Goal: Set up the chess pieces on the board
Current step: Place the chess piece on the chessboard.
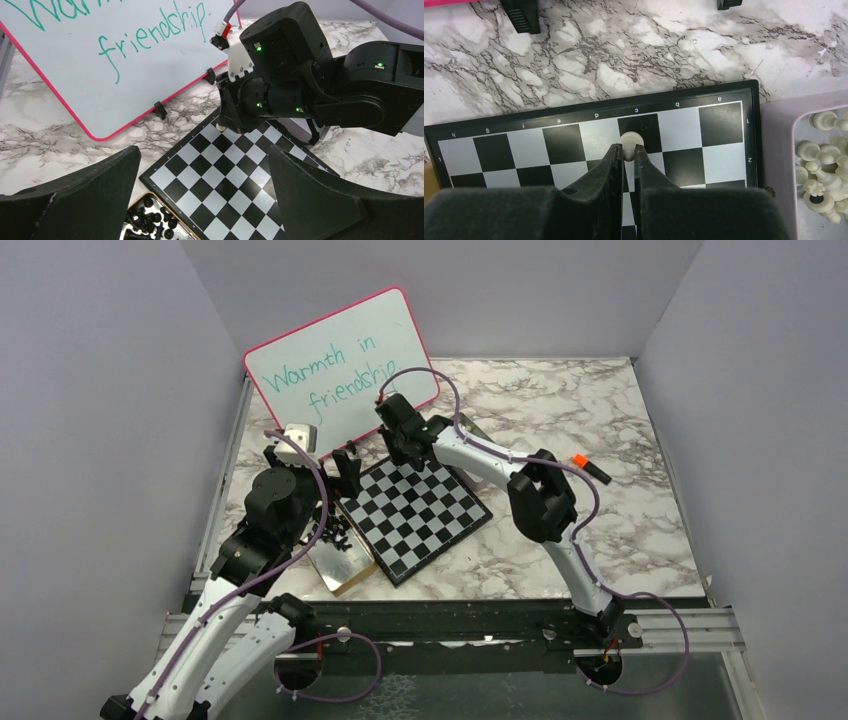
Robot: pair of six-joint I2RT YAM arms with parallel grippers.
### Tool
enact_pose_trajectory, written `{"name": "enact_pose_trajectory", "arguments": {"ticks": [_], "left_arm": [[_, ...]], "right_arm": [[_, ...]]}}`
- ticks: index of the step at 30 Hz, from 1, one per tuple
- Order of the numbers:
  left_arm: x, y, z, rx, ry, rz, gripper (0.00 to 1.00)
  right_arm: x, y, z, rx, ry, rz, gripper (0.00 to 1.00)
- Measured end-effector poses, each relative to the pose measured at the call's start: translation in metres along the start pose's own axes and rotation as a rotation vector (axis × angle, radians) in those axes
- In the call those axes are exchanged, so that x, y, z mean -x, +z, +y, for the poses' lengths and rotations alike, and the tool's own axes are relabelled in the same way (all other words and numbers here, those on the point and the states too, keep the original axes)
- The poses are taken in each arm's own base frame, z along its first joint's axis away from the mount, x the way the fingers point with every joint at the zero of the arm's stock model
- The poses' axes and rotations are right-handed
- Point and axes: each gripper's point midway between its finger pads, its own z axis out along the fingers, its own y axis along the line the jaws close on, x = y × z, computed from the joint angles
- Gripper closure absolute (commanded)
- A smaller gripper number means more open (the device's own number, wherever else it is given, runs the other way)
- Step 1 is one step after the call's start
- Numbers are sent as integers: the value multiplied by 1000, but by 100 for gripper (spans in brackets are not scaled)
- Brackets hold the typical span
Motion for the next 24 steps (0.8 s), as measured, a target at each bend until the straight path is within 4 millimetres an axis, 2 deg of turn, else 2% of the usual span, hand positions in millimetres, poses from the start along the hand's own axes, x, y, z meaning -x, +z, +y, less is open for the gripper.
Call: {"name": "enact_pose_trajectory", "arguments": {"ticks": [13,24], "left_arm": [[0,0,0,0,0,0,1],[0,0,0,0,0,-1,1]], "right_arm": [[3,3,-2,-14,2,-9,87],[0,6,-1,-15,18,-3,69]]}}
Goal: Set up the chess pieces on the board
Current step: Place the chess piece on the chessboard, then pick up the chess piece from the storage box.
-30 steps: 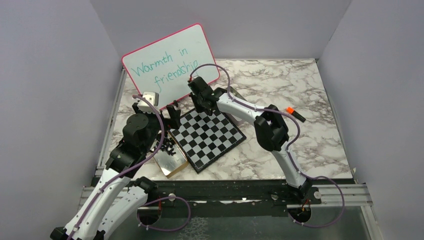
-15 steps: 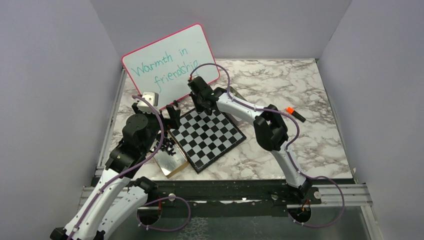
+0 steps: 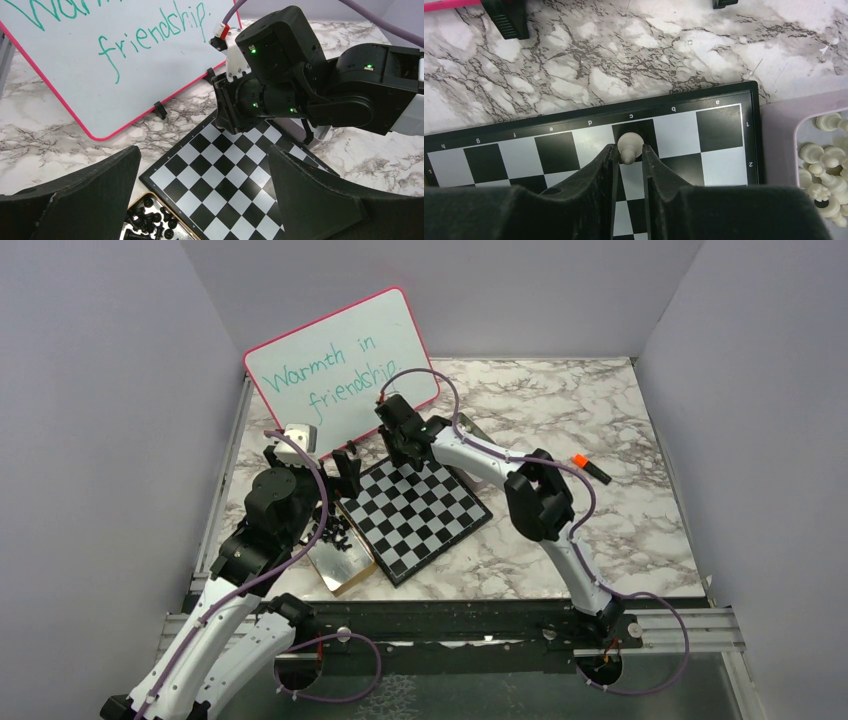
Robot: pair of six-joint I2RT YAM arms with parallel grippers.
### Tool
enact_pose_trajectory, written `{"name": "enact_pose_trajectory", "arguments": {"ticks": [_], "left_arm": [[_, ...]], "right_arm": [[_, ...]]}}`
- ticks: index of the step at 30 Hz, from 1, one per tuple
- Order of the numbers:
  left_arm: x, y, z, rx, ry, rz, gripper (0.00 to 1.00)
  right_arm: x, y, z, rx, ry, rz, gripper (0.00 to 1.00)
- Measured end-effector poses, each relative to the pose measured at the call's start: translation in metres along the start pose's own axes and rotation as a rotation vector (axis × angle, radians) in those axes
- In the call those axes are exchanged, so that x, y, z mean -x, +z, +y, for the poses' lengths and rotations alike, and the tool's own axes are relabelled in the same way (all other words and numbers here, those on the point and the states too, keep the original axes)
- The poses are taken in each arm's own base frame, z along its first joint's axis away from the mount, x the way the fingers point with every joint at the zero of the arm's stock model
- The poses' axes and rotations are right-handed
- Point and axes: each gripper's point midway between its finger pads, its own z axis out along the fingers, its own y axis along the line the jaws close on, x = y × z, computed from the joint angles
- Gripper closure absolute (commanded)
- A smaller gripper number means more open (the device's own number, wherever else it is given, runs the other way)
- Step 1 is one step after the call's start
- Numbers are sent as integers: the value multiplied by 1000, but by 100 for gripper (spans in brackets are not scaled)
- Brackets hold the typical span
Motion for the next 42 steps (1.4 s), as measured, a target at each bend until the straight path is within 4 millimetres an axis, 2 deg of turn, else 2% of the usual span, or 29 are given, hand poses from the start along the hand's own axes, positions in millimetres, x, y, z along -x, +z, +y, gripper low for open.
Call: {"name": "enact_pose_trajectory", "arguments": {"ticks": [10,16,21,29,33,36,42], "left_arm": [[0,0,0,1,0,-1,1],[0,0,0,0,0,0,1],[-3,2,0,3,1,12,1],[-8,7,0,8,6,34,1],[-11,9,0,10,9,45,1],[-13,10,-1,8,12,54,1],[-18,10,-2,-6,29,75,1]], "right_arm": [[-7,4,-1,-7,1,21,54],[-5,0,-1,-5,3,17,51],[-5,-28,-8,-6,5,7,54],[25,-81,-16,-6,8,-110,64],[29,-96,-34,-39,14,-142,67],[25,-99,-56,-80,28,-139,70],[15,-88,-111,-172,86,-112,74]]}}
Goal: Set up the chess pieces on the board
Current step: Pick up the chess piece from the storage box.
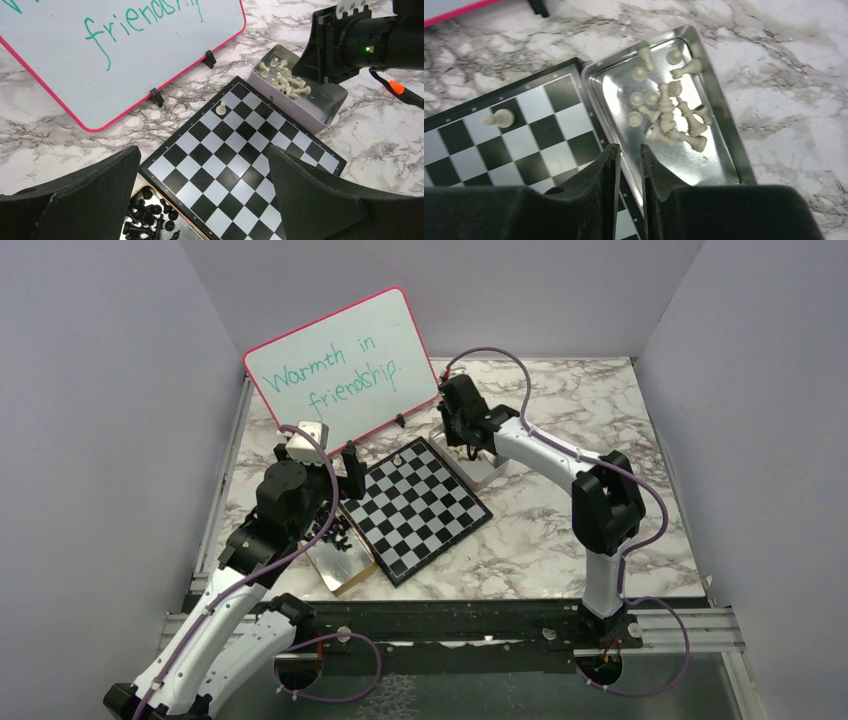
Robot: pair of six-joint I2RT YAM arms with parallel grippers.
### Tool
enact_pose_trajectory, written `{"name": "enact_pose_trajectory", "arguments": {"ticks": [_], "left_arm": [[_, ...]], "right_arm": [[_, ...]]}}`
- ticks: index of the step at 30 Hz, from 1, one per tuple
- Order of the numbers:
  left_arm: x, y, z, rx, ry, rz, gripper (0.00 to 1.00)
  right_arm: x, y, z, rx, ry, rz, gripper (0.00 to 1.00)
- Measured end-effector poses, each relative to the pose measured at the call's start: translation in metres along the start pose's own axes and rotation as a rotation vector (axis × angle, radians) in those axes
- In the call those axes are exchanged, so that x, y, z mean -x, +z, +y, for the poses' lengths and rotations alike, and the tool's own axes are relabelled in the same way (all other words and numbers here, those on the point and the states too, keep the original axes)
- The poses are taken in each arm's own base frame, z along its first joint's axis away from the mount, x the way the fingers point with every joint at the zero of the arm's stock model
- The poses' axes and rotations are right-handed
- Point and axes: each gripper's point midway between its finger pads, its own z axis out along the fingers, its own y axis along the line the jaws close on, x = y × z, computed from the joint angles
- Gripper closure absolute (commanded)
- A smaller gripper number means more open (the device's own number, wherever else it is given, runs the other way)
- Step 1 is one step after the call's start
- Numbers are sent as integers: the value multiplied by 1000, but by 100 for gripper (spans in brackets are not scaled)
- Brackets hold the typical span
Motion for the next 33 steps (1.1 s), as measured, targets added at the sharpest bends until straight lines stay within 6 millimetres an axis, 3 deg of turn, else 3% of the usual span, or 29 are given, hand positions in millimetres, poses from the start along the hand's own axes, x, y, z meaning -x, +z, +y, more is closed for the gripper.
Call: {"name": "enact_pose_trajectory", "arguments": {"ticks": [7,14,25,33], "left_arm": [[-15,3,0,-10,11,33,1],[-29,10,1,-4,31,80,1],[-30,11,0,-7,35,86,1],[-27,8,0,-10,33,75,1]], "right_arm": [[-11,16,-42,-74,29,20,74],[1,35,-65,-106,52,-6,72],[-4,77,-66,-106,41,23,69],[-8,87,-65,-108,31,36,72]]}}
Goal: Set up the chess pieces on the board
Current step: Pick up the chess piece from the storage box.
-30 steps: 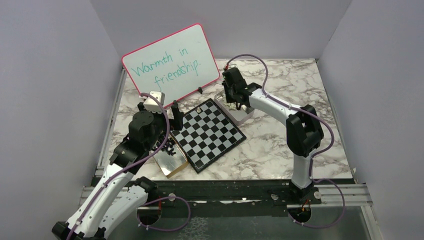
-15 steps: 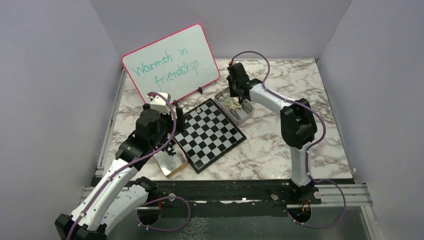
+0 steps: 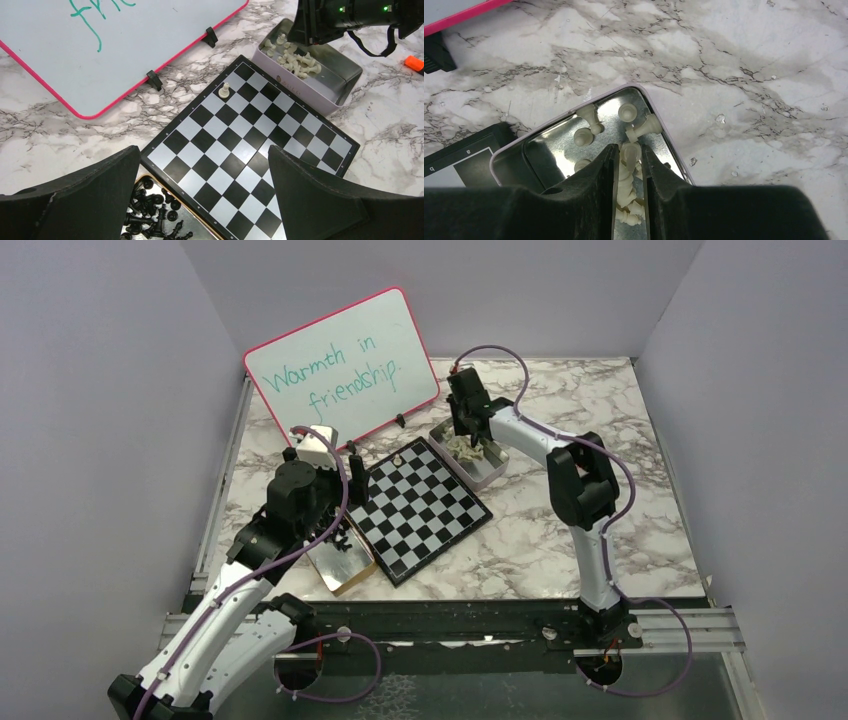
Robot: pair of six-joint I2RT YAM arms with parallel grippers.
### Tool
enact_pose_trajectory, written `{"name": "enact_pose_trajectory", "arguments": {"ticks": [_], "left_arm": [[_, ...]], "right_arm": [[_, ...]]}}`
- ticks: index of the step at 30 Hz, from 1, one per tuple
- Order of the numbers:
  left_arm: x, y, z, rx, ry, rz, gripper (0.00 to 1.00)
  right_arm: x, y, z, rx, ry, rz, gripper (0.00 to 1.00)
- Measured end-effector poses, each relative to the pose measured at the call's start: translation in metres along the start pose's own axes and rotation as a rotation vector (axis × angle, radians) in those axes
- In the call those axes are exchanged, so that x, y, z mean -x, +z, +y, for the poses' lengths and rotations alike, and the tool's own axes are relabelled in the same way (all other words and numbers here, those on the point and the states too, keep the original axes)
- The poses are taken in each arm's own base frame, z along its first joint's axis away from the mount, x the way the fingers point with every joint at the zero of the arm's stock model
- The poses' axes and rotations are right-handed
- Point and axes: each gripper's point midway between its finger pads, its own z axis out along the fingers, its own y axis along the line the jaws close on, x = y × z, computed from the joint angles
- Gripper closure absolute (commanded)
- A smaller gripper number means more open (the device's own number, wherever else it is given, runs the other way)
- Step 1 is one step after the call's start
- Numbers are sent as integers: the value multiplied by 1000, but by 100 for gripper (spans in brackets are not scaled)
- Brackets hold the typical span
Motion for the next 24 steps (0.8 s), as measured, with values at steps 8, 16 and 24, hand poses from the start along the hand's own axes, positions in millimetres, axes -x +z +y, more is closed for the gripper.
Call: {"name": "enact_pose_trajectory", "arguments": {"ticks": [8,16,24], "left_arm": [[1,-1,0,-1,-1,-3,1],[1,-1,0,-1,-1,-3,1],[1,-1,0,-1,-1,-3,1]], "right_arm": [[-3,2,1,2,-1,6,73],[-20,13,2,3,-13,50,76],[-20,13,2,5,-14,53,83]]}}
